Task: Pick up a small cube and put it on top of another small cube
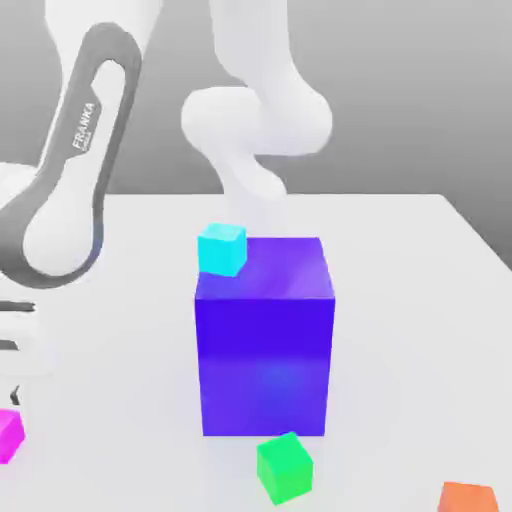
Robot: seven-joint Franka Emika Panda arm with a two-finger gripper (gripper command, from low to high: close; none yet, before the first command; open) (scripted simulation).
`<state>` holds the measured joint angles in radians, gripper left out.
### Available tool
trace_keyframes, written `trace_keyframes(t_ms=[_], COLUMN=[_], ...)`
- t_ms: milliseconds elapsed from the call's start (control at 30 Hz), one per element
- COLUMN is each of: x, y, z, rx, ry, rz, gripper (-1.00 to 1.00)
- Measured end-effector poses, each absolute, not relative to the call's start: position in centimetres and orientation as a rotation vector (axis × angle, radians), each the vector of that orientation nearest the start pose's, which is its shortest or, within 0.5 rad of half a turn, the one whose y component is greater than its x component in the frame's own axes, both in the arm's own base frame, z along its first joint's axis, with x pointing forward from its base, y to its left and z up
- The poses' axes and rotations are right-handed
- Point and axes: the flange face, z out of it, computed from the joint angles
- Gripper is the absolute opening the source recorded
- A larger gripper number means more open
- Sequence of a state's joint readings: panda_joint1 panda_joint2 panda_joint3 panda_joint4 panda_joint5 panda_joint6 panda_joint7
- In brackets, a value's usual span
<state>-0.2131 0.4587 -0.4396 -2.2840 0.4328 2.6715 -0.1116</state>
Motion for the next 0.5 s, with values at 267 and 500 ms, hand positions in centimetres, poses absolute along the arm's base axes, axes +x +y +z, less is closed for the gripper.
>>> trace_keyframes(t_ms=[267,500], x=[40.0,41.3], y=[-33.8,-31.3], z=[13.0,18.8], rx=[-2.833,-2.852], ry=[1.355,1.296], rz=[0.001,0.011], gripper=[-1.0,-1.0])
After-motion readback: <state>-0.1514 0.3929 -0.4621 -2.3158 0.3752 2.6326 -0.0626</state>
